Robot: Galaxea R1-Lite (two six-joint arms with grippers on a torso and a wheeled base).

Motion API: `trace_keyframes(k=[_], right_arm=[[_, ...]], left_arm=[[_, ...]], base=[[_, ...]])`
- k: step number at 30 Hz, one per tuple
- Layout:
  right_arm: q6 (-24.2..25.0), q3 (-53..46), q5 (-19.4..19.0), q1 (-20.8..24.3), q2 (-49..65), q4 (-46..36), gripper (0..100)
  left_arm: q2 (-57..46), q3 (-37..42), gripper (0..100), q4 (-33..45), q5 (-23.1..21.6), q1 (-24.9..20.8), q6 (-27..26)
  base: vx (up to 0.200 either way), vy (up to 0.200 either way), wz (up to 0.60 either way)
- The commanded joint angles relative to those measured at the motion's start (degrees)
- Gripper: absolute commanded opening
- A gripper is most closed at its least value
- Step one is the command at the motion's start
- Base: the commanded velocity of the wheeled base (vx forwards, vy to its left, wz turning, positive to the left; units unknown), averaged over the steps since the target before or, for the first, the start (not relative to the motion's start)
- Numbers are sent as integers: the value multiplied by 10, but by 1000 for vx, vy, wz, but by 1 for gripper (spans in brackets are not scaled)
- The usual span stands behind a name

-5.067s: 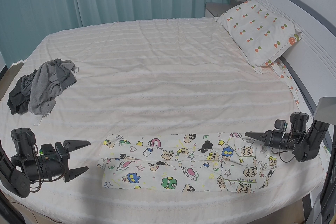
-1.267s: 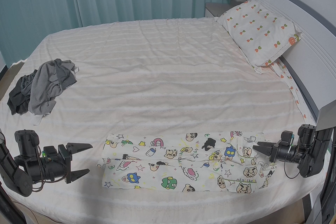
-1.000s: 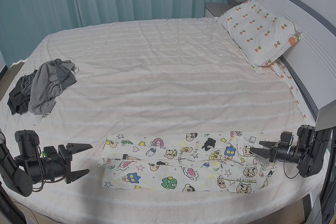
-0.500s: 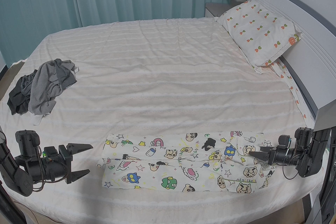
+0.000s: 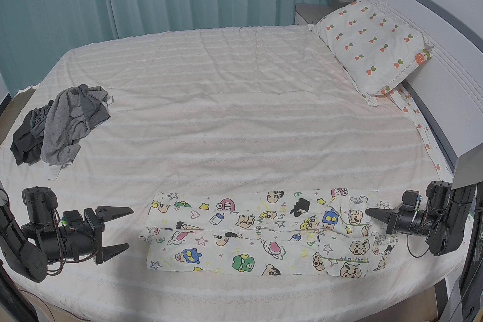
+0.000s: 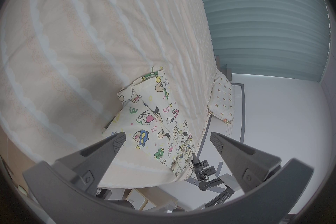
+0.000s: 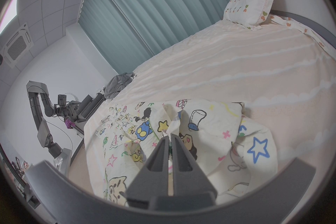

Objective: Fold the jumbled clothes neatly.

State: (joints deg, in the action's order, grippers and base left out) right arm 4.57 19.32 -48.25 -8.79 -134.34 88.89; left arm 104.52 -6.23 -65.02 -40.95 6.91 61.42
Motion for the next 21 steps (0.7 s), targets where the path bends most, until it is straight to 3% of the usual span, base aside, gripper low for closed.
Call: trace_keyframes(k=[1,9,21], right_arm=[[7,-4,-3,-1,28,7,0],[47,49,3,-25,12,7,0],[54,98,4,-43,-36,7,0]], left_arm=[[1,0,100,0,0,0,0],[1,0,100,0,0,1,-2],[1,1,100,0,0,1,-2]], base=[[0,0,0],[0,0,0],[0,0,0]])
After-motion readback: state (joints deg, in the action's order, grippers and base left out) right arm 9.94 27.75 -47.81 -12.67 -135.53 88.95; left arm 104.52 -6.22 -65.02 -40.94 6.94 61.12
